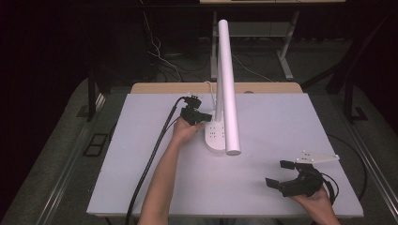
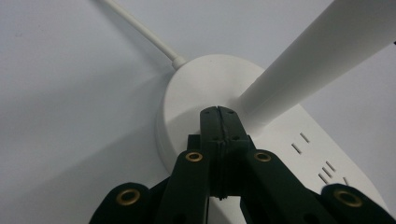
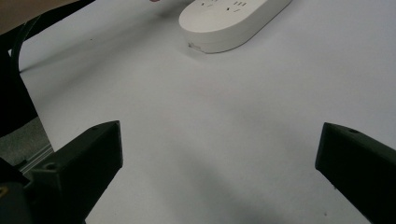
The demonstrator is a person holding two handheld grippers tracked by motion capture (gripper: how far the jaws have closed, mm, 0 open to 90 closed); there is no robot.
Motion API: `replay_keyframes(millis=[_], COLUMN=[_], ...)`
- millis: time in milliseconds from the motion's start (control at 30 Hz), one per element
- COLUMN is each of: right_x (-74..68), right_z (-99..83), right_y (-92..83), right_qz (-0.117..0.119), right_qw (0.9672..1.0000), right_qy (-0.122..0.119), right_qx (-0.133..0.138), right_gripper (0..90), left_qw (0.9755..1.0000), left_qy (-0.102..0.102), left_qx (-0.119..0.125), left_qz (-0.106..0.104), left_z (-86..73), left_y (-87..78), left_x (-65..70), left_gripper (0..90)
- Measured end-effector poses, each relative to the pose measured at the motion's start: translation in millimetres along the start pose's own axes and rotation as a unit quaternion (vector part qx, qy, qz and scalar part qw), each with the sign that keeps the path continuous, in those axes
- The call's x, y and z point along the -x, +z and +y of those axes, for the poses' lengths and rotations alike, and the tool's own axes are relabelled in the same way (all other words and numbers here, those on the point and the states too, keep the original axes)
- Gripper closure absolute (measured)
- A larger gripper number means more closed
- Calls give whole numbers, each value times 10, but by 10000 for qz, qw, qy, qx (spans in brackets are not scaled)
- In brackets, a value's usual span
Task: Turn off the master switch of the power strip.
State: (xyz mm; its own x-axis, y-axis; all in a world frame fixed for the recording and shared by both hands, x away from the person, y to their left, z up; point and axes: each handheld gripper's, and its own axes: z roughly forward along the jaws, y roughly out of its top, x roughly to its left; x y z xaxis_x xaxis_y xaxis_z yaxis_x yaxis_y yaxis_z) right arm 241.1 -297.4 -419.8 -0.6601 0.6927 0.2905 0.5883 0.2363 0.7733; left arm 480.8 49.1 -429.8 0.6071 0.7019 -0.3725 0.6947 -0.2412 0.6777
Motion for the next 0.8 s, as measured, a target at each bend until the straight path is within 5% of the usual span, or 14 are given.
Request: replay_keyframes(millis=[200, 233, 300, 333, 367, 400, 433, 500, 800], right_x=[5, 5, 4, 3, 0, -1, -1, 2, 27], right_z=[0, 0, 1, 2, 4, 5, 5, 2, 4], right_y=[3, 3, 5, 5, 3, 1, 1, -1, 11], right_qz=[-4, -4, -3, -5, -5, -3, -3, -2, -28], right_qw=[10000, 10000, 10000, 10000, 10000, 10000, 10000, 10000, 10000], right_qy=[-1, -1, -7, -12, -11, -12, -12, 14, -22], right_qx=[-3, -3, -2, -4, -14, 0, 0, 4, 17], right_gripper=[0, 0, 0, 0, 0, 0, 0, 0, 0], left_qw=[10000, 9996, 9999, 9990, 9985, 9990, 9999, 9994, 9985], left_qy=[59, 204, 77, 377, 465, 420, 130, 340, 365], left_qx=[-30, -190, -17, -230, -257, -156, 88, 0, 322], left_qz=[34, 42, 70, 95, 112, 69, -13, -58, -248], left_z=[3, 6, 1, 5, -1, -13, -18, -27, 12], left_y=[-9, -34, -11, -47, -56, -56, -45, -70, -172], left_x=[15, -5, 27, -5, -5, -6, 12, -10, -22], left_gripper=[900, 900, 900, 900, 900, 900, 900, 900, 900])
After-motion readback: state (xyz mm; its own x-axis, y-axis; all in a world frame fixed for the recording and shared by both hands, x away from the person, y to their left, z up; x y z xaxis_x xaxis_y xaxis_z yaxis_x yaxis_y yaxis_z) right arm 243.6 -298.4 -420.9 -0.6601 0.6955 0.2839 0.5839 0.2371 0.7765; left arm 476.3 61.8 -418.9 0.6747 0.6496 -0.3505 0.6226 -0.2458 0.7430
